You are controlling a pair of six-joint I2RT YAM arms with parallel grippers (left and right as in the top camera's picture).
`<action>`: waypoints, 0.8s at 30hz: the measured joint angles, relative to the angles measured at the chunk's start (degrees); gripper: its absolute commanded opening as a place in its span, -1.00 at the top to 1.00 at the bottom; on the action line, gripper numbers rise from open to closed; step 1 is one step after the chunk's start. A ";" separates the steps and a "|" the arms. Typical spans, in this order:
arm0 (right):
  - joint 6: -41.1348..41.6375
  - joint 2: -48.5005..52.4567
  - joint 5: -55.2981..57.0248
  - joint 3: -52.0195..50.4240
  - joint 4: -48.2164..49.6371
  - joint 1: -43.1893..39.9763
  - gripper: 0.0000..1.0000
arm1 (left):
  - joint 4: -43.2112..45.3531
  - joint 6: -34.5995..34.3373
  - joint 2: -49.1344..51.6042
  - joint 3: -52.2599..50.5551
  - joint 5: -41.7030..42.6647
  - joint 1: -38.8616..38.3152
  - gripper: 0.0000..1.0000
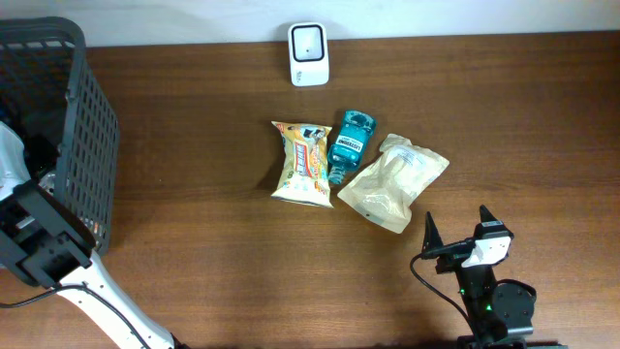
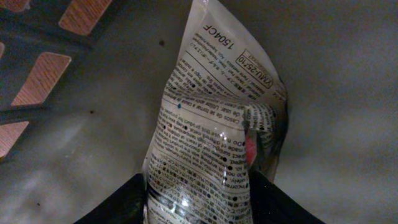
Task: Scan the item barcode
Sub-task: 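Lower the left gripper into the basket onto the white printed packet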
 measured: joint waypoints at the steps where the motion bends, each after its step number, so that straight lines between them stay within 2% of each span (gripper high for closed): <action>1: 0.00 0.00 0.00 0.00 0.00 0.00 -0.97 | -0.26 0.00 0.00 0.15 -0.02 0.00 0.04; 3: 0.00 0.00 0.00 0.00 0.00 0.00 -0.97 | -1.22 0.04 0.15 0.63 -0.02 0.00 0.32; 4: 0.02 0.00 0.00 0.00 0.00 0.00 -0.97 | -1.73 -0.11 0.26 0.90 -0.04 0.00 0.36; 14: -0.02 0.00 0.00 0.00 0.00 0.00 -0.97 | -6.93 0.02 0.76 5.42 -0.39 0.00 0.31; 18: 0.02 0.00 0.00 0.00 0.00 0.00 -0.97 | -8.94 0.02 0.76 7.21 -0.39 0.00 0.37; 20: 0.00 0.00 0.00 0.00 0.00 0.00 -0.96 | -9.33 0.02 0.76 8.28 -0.39 0.00 0.56; 24: 0.02 0.00 0.00 0.00 0.00 0.00 -0.97 | -9.44 -0.02 0.74 9.20 -0.39 0.00 0.61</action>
